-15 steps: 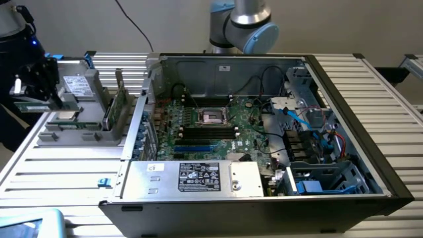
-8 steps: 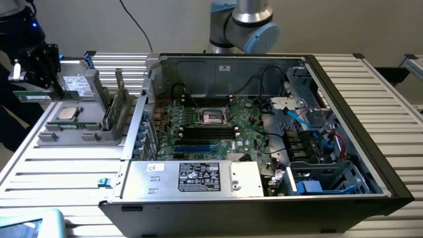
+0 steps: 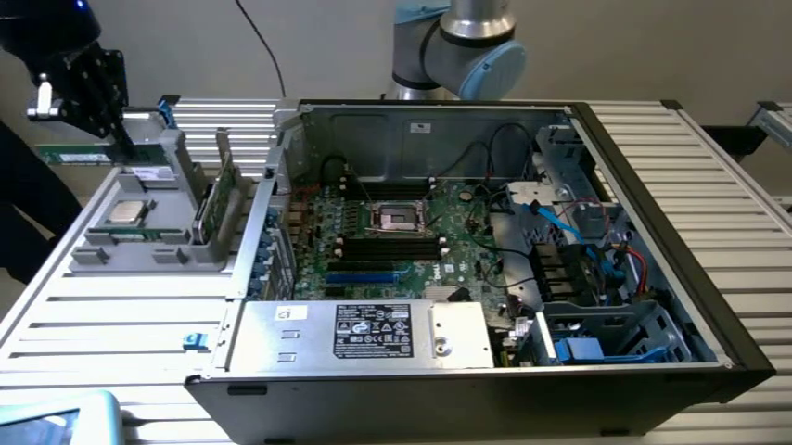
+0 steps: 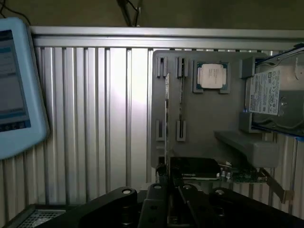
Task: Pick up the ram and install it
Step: 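Pick up the ram and move it above insertion slot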
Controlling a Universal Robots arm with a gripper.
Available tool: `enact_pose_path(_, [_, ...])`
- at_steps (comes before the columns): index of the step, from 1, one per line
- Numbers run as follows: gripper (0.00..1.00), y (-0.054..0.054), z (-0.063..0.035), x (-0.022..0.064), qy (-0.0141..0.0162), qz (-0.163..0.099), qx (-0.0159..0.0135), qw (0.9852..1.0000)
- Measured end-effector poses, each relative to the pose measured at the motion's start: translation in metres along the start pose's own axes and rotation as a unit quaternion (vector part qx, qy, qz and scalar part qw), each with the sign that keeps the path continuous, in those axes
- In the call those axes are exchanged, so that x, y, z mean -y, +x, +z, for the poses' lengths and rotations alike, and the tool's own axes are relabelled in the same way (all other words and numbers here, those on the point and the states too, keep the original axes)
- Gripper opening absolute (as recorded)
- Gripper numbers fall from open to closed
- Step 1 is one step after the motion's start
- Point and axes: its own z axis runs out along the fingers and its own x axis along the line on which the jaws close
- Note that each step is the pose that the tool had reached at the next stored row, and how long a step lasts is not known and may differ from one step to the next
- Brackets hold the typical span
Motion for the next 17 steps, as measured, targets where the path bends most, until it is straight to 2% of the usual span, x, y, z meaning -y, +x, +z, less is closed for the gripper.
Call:
enact_pose_path(5, [0.15, 0.000, -0.0115, 0.0222, -0.0001, 0.000, -0.0001, 1.0000])
enact_pose_path(17, [0.15, 0.000, -0.0268, 0.0769, 0.0000, 0.000, 0.0000, 1.0000])
